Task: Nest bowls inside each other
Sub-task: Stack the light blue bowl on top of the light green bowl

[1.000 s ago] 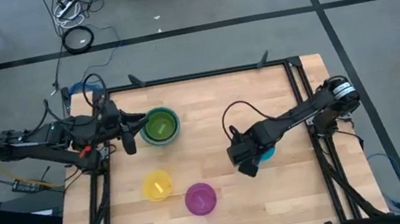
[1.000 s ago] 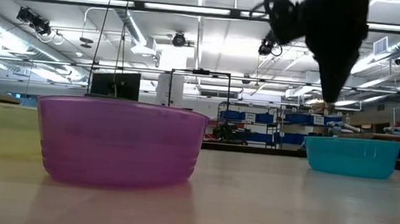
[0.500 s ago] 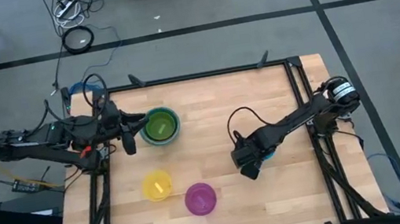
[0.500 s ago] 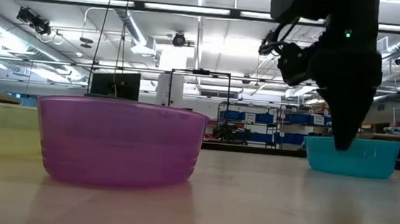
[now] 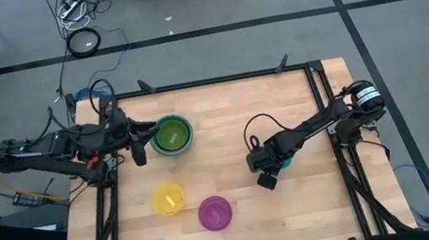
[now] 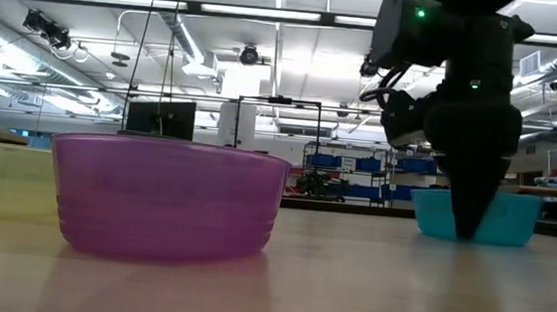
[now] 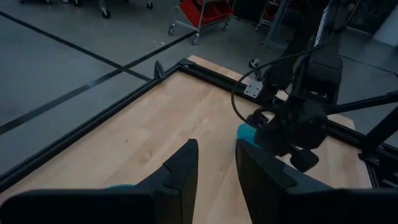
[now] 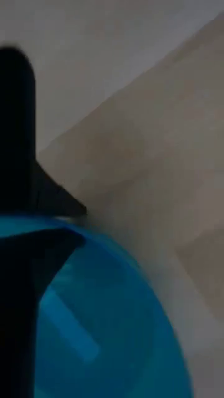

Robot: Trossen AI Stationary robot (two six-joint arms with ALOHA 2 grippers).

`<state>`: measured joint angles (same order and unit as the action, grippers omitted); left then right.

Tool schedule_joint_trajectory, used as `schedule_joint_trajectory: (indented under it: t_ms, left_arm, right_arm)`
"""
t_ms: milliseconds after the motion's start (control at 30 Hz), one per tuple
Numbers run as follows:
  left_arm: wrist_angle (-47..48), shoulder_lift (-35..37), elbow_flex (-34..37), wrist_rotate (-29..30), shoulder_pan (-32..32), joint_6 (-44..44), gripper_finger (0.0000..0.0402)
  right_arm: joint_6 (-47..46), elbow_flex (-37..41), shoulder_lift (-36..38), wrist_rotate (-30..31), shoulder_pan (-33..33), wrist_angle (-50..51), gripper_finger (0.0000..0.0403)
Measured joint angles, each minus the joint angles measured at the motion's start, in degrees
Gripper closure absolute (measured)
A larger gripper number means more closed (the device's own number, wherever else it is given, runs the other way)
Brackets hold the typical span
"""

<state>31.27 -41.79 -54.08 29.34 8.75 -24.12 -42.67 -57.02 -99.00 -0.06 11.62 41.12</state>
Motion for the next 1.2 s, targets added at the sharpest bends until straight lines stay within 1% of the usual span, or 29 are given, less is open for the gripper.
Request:
schedule_joint_trajectory:
  t_ms: [133,200,367,433,500,600,767,867,1067,1200]
  left_arm:
    - [-0.05,-0.54,0.0,0.49,0.0,0.0,0.0285]
    - [-0.03,-1.08,0.0,1.01,0.0,0.02,0.0285]
    - [-1.0,-2.61,0.02,1.04,0.0,0.07,0.0285]
    - [-2.16,-2.92,0.04,1.03,0.0,0.82,0.0285]
    - [-3.22,-3.09,0.04,1.0,0.0,1.23,0.0285]
    - [-4.68,-3.16,0.04,0.87,-0.02,1.65,0.0285]
    - [-7.44,-3.11,0.04,0.74,0.0,2.92,0.0285]
    - [-8.18,-2.94,0.04,0.73,0.0,3.11,0.0285]
    - [-7.67,-2.98,0.04,0.57,0.0,2.73,0.0285]
    - [-7.49,-2.98,0.02,0.57,0.0,2.64,0.0285]
  right_arm:
    - [2.05,-4.31,-0.11,0.83,-0.73,-0.12,0.0398]
    - [4.02,-7.03,-0.11,2.26,-1.38,-0.57,0.0401]
    - [11.29,-15.18,-0.29,5.95,-4.99,-8.93,0.0402]
    - [14.49,-17.35,-0.31,6.33,-6.67,-14.36,0.0402]
    - [17.28,-18.49,-0.31,6.29,-8.25,-21.95,0.0402]
    - [20.35,-18.75,-0.35,4.41,-10.49,-33.0,0.0402]
    - [21.65,-18.77,-4.91,-0.57,-13.27,-49.18,0.0403]
    - [21.85,-18.99,-8.91,-1.77,-14.38,-55.66,0.0403]
    - [22.97,-25.17,-16.96,-2.61,-16.3,-56.63,0.0403]
    - [24.06,-30.45,-22.35,-2.77,-16.77,-54.17,0.0403]
